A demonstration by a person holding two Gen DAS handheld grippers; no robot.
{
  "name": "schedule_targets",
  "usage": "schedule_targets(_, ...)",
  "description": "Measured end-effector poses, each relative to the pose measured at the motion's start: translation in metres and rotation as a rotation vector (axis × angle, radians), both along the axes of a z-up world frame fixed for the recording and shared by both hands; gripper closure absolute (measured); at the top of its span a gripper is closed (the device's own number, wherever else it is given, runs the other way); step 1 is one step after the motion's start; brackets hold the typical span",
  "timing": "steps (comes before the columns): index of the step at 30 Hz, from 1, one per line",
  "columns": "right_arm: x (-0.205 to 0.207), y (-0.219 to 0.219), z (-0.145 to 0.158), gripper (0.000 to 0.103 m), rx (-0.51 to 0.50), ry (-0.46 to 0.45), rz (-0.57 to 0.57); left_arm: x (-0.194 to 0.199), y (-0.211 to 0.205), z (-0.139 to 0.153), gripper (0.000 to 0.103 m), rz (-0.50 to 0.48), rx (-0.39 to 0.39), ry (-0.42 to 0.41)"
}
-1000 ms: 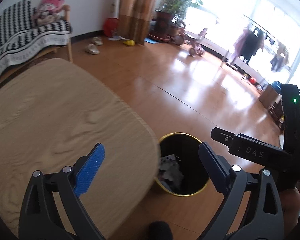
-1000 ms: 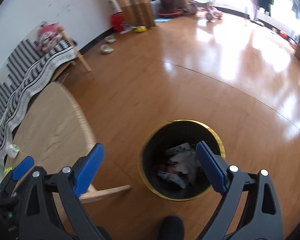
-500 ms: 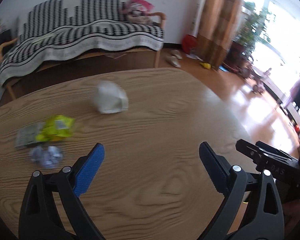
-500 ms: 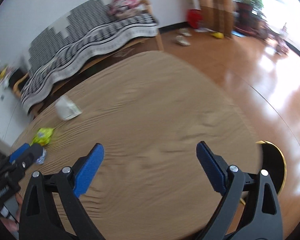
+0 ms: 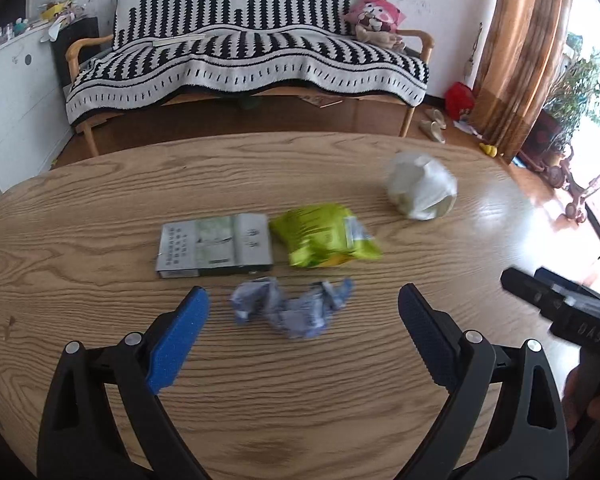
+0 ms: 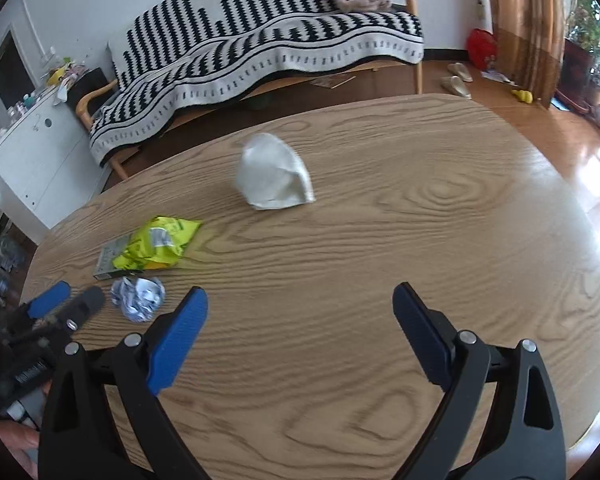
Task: Collect trash
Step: 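Grasp the crumpled blue-white wrapper with the left tool while the right tool grasps the yellow-green snack bag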
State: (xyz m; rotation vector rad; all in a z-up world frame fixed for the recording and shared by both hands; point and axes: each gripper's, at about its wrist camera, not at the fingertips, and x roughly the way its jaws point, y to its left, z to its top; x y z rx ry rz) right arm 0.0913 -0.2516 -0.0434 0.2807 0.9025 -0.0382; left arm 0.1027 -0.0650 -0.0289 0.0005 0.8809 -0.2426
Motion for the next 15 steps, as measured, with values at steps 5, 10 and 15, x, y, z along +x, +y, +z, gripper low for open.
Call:
schedule_targets(5,0.013,0.009,-0.003,0.013,0.006,0.0,0.018,0.011,0.002,-0.026,0.01,-0.023,0.039,0.008)
schedule_targets(10,0.027,0.018,-0.01,0.013,0.021,0.008,0.03,0.025,0.005,-0.043,0.01,-0.018,-0.012,0.043)
schedule_targets(15,0.042,0.035,-0.018,0.013,0.03,0.018,0.077,0.027,0.003,-0.045,0.043,-0.048,-0.032,0.049)
